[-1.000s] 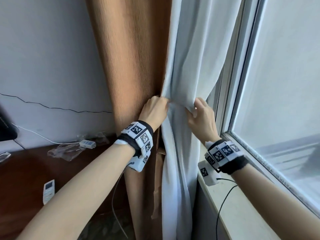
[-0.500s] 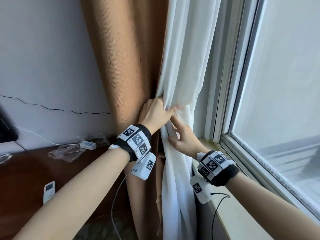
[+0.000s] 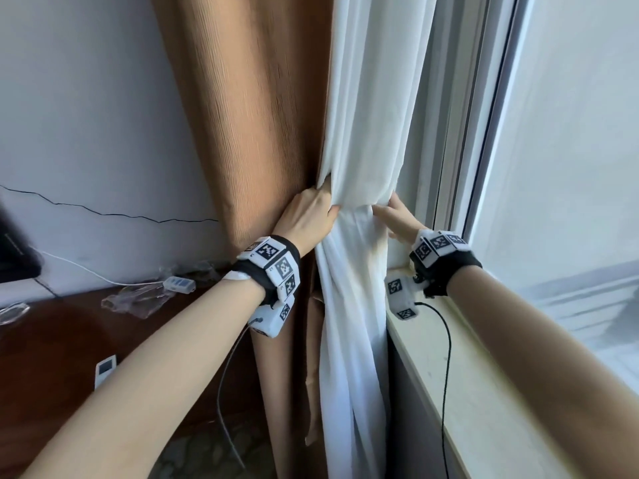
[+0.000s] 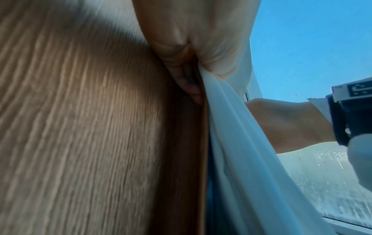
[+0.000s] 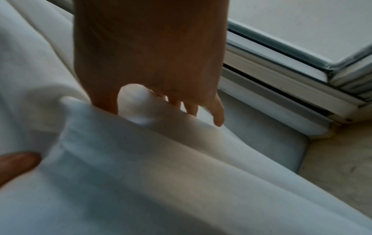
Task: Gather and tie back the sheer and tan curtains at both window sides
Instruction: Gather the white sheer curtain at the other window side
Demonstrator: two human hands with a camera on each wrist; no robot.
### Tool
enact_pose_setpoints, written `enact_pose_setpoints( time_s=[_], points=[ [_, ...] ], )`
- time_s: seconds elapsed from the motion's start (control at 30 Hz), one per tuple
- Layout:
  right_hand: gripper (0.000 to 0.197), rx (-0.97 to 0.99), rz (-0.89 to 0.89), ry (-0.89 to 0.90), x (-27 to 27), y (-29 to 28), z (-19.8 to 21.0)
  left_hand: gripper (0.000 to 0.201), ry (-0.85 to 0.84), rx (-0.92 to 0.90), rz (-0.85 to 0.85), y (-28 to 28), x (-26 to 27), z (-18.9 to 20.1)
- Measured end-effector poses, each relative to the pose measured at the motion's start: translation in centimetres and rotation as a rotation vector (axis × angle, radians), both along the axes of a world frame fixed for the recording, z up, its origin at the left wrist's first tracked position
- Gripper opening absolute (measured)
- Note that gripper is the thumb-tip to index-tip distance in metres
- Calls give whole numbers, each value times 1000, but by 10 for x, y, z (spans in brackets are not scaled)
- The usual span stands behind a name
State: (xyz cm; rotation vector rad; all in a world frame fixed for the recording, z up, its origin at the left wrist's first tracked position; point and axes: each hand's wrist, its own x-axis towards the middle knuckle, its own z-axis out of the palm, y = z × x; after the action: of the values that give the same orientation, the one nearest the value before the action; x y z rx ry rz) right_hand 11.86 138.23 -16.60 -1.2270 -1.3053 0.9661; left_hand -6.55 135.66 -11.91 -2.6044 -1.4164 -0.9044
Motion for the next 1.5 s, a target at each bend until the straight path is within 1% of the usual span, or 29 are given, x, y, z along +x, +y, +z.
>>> enact_pose_setpoints(
  time_s=[0.07,0.13,0.2,0.23,0.3,0.33,0.37,0.4,0.47,0.53,0.57,0.63,0.67,0.77,0.8,0.83,0.9,0.93,0.97,1.03,1.07,1.1,1.17,1.23,1.33,1.37,1.4,1.47,1.5],
  points=[
    [36,13,-32,29,-6,4,4,69,-15,-10,-20,-2,1,-1],
    [4,56,-152,58,-10,8,0,78,-23,21,-26,-4,1,-4],
    [29,104,-251,55,-8,11,-7,86,-47,95,-47,-5,-3,-8],
    [31,117,-282,23,-6,11,-10,92,-51,135,-62,-6,-6,-9],
    [25,145,-298,-40,-2,5,-12,101,12,210,-65,-6,-12,-12],
    [33,161,-311,-87,2,4,-17,102,63,246,-53,-4,-13,-14],
    [36,179,-331,-148,4,-5,-16,99,100,272,-41,-3,-14,-16],
    [30,207,-356,-213,4,-13,-17,93,113,277,-31,-2,-14,-17],
    [16,300,-387,-341,3,-38,-16,70,90,236,-21,3,-13,-18],
    [10,411,-393,-469,-3,-61,-18,43,78,189,19,7,-7,-17],
    [7,460,-382,-528,-9,-70,-19,34,83,173,39,7,-3,-15],
    [18,534,-359,-620,-22,-79,-23,25,67,130,34,5,5,-11],
    [18,565,-337,-648,-29,-80,-26,23,41,94,20,4,9,-9],
    [10,621,-228,-630,-50,-85,-25,21,-60,-121,-36,1,15,-2],
    [15,622,-194,-617,-55,-82,-27,22,-111,-206,-60,2,15,0],
    [27,618,-159,-622,-58,-77,-29,24,-180,-306,-85,0,14,3],
    [52,590,-108,-684,-60,-68,-38,41,-299,-450,-131,-3,13,8],
    [58,574,-92,-700,-61,-65,-42,47,-297,-461,-140,-5,11,9],
    [63,547,-67,-697,-62,-64,-45,47,-247,-410,-119,-6,10,9],
    [73,500,5,-681,-65,-63,-47,37,-120,-219,-25,-3,8,4],
    [76,474,38,-672,-63,-61,-47,29,-103,-144,11,-3,6,3],
    [75,436,75,-652,-60,-62,-46,23,-116,-109,30,-4,5,1],
    [60,361,97,-537,-49,-60,-39,20,-113,-86,41,-4,1,1],
    [40,334,-46,-321,-35,-56,-29,19,-69,-61,38,-6,-3,2],
    [26,283,-354,-68,-11,-35,-13,16,-1,-16,13,-6,-9,2],
    [28,217,-383,-34,-1,-25,-10,16,1,-10,4,-6,-10,0],
    [40,127,-349,1,7,-14,-8,17,2,4,-12,-5,-12,-2],
    [73,-102,-147,136,14,6,-6,21,-11,24,-46,-4,-14,-4],
    [84,-200,-48,210,14,13,-6,27,-19,29,-58,-4,-15,-4]
  ],
)
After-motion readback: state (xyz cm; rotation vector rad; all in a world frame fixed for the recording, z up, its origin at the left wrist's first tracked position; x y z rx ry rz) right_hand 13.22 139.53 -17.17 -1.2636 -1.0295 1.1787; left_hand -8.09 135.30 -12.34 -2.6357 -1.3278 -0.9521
